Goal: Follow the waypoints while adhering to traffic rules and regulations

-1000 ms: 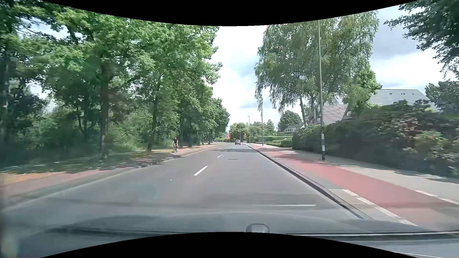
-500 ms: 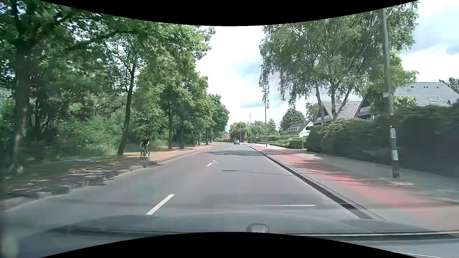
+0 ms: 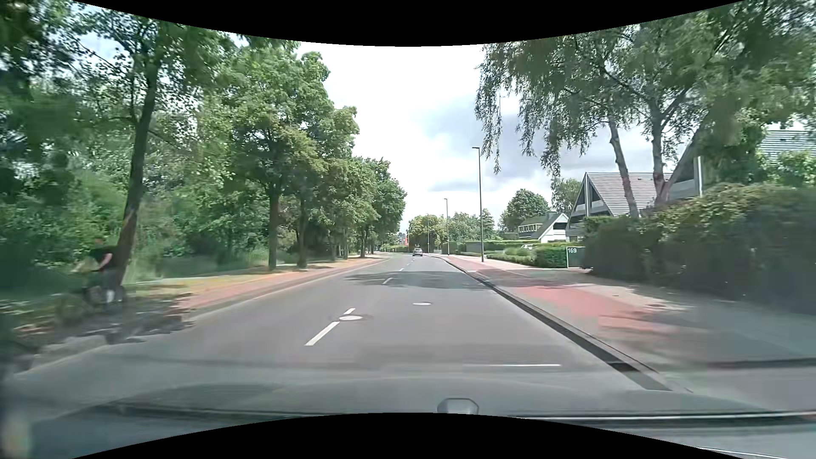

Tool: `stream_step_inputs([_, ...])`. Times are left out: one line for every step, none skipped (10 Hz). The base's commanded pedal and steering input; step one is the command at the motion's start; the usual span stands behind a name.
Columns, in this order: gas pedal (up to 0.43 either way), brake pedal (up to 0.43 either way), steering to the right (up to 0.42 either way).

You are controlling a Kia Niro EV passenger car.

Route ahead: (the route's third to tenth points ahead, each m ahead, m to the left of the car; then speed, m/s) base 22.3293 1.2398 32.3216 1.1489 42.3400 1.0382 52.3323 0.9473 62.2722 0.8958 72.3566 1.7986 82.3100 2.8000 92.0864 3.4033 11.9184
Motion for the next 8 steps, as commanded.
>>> stream_step_inputs([0.150, 0.018, -0.001])
stream_step_inputs([0.150, 0.018, -0.001])
stream_step_inputs([0.150, 0.018, -0.001])
stream_step_inputs([0.150, 0.018, -0.001])
stream_step_inputs([0.157, 0.018, -0.001])
stream_step_inputs([0.157, 0.018, -0.001])
stream_step_inputs([0.157, 0.018, -0.001])
stream_step_inputs([0.157, 0.018, -0.001])
